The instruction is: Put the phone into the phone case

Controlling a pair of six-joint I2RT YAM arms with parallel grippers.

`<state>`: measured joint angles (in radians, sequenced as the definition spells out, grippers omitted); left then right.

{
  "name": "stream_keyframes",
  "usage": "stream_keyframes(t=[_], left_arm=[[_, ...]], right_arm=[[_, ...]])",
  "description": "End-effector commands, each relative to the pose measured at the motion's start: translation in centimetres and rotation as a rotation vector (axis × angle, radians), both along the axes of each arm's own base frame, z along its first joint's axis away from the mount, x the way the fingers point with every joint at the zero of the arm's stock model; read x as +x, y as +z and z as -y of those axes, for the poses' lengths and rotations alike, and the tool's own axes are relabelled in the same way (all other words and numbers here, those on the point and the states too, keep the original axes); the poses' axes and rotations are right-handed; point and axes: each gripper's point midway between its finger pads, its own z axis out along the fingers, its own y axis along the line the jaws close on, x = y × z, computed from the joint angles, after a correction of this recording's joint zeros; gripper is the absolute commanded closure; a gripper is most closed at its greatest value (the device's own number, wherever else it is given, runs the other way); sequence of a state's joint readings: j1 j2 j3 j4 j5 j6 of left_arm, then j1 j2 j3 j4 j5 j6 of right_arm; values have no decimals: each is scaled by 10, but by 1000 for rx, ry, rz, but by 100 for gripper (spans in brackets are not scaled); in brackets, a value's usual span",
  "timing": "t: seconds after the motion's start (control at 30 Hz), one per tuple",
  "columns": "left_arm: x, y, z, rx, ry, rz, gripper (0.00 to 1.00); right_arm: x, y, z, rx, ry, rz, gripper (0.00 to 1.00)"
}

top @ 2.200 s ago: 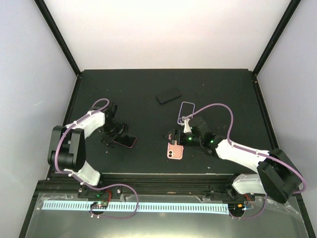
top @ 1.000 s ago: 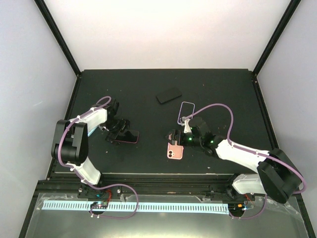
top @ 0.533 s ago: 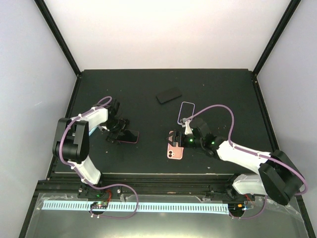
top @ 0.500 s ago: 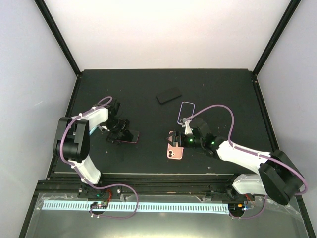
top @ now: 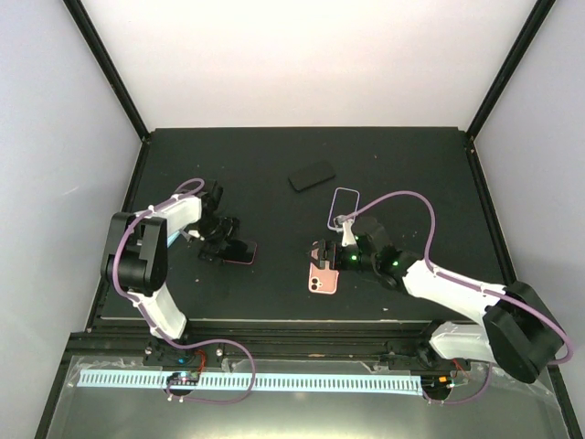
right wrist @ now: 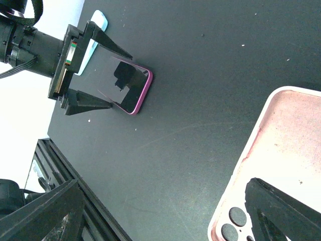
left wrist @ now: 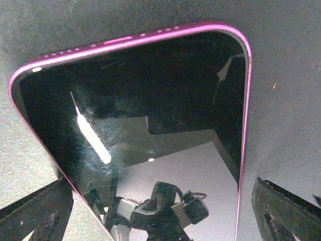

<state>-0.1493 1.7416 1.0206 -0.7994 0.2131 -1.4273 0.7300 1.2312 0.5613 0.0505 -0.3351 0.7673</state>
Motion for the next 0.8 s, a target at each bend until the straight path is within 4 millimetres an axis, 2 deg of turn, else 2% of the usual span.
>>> stream_keyframes(t=[0.0,0.17,0.3,0.57,0.77], left_arm=[[6,-11,5,2,25,-12,1],[-6,-20,7,-3,33,-44,6],[-21,-29,10,-27,43,-83,13],[-25,-26,10,-22,30,-76,18],[-35,-29,15,-40,-9,-81,23]], right_arm=[[2,10,0,3,-2,40,11],[1,13,2,16,-2,69,0],[4,14,11,-27,-26,100,0],[5,22,15,-31,-41,121,0],[9,23,26,-73,-94,138,0]])
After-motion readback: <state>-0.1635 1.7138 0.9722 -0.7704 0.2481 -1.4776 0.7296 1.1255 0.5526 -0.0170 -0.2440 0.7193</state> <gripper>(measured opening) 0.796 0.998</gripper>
